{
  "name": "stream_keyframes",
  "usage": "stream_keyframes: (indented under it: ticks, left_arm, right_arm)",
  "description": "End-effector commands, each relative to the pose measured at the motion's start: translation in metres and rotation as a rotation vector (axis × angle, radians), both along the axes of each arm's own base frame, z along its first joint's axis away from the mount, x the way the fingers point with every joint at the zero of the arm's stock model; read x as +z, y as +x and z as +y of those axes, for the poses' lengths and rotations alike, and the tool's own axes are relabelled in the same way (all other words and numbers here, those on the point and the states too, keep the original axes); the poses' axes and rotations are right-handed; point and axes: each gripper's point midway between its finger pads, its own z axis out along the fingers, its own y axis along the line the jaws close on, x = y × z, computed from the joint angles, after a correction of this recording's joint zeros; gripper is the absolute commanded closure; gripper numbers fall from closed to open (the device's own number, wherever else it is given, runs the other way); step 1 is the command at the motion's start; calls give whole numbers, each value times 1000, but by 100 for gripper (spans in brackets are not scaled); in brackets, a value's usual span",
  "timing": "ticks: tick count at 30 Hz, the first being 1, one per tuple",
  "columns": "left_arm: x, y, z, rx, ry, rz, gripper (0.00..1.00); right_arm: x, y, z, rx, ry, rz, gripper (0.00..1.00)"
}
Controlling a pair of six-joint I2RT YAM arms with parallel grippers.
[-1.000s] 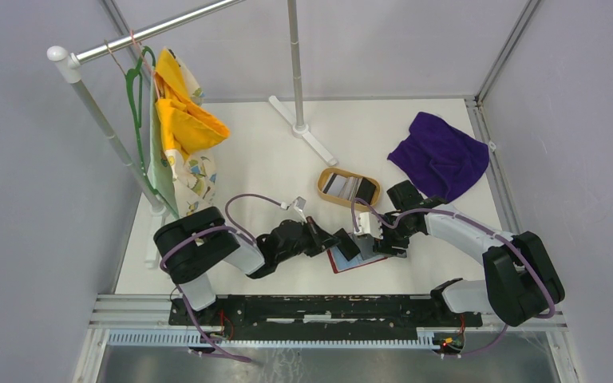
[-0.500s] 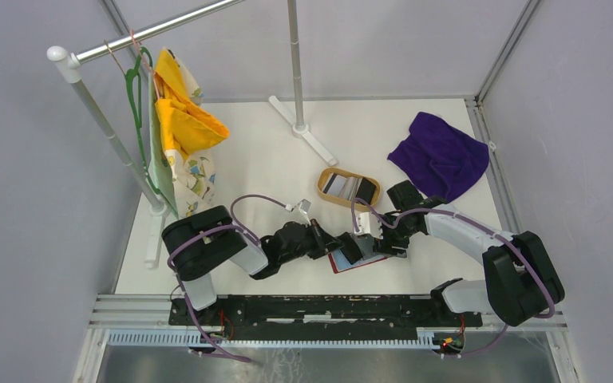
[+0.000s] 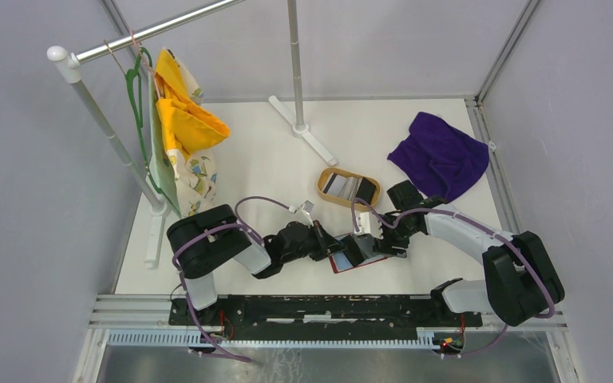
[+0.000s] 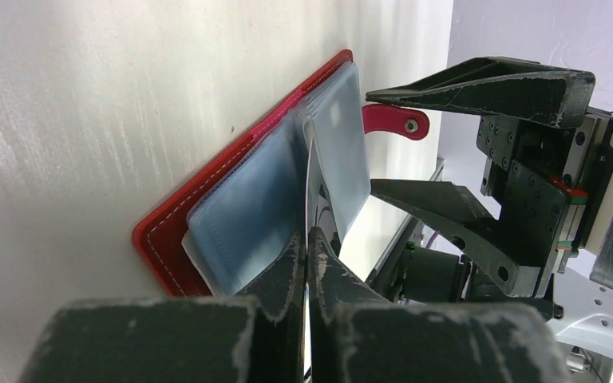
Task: Put the credit cards into the card holder
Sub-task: Insert the credit card into the card holder.
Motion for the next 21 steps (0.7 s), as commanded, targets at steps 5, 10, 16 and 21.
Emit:
stream_keyframes:
  ticks: [5, 10, 16, 21]
  left_arm:
    - [-5, -1, -4, 11, 9, 52, 98]
    - [-8, 0, -7, 4, 17, 64, 98]
    - [-9, -1, -11, -8, 16, 74, 98]
    - [-10, -1, -14, -18, 16, 79, 98]
  right_arm:
    - [-6, -7, -7, 12, -35, 30, 31]
    - [-6, -7, -7, 12, -35, 31, 30]
    - [-6, -8, -7, 13, -35, 30, 30]
    - [-6, -7, -7, 12, -35, 29, 31]
